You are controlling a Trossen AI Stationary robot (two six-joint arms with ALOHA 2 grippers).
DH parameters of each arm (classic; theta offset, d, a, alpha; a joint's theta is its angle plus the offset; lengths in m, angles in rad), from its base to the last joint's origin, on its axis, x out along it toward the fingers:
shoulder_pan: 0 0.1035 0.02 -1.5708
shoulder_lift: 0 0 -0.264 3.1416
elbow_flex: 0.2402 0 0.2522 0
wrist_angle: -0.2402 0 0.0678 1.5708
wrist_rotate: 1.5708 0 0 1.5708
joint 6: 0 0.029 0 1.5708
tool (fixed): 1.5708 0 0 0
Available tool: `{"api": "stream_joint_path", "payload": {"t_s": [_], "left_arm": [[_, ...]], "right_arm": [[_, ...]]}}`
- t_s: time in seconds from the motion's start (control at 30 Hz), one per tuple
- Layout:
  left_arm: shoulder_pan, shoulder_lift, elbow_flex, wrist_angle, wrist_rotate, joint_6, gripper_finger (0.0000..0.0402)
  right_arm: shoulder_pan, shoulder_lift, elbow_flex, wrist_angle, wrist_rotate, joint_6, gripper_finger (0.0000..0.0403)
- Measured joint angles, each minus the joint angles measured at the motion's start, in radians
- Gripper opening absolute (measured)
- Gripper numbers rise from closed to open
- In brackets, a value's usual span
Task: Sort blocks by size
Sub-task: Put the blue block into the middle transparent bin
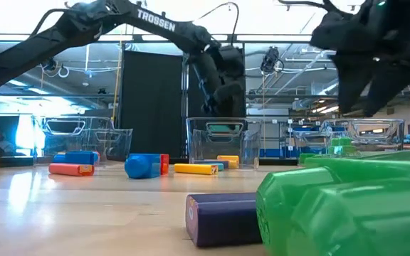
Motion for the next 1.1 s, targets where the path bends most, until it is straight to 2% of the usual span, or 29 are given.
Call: {"api": "stream_joint_path", "payload": {"t_s": [0.23,0.37,0.87,1.1], "left_arm": [[0.01,0.026,-0.008,0.009,0.006,-0.001,0.0117],[0.005,0.027,-0.015,0.022,-0.027,-0.006,0.0117],[-0.009,0.027,-0.017,0.05,-0.029,-0.026,0.0119],[-0.008,0.027,-0.017,0.046,-0.029,-0.043,0.0166]], "right_arm": [[-0.072,0.0,0.0,0.017,-0.007,-0.031,0.0249],[-0.096,0.0,0.0,0.028,-0.008,-0.037,0.0246],[-0.129,0.0,0.0,0.065,-0.01,-0.053,0.0247],[-0.139,0.0,0.0,0.078,-0.01,-0.055,0.0248]]}}
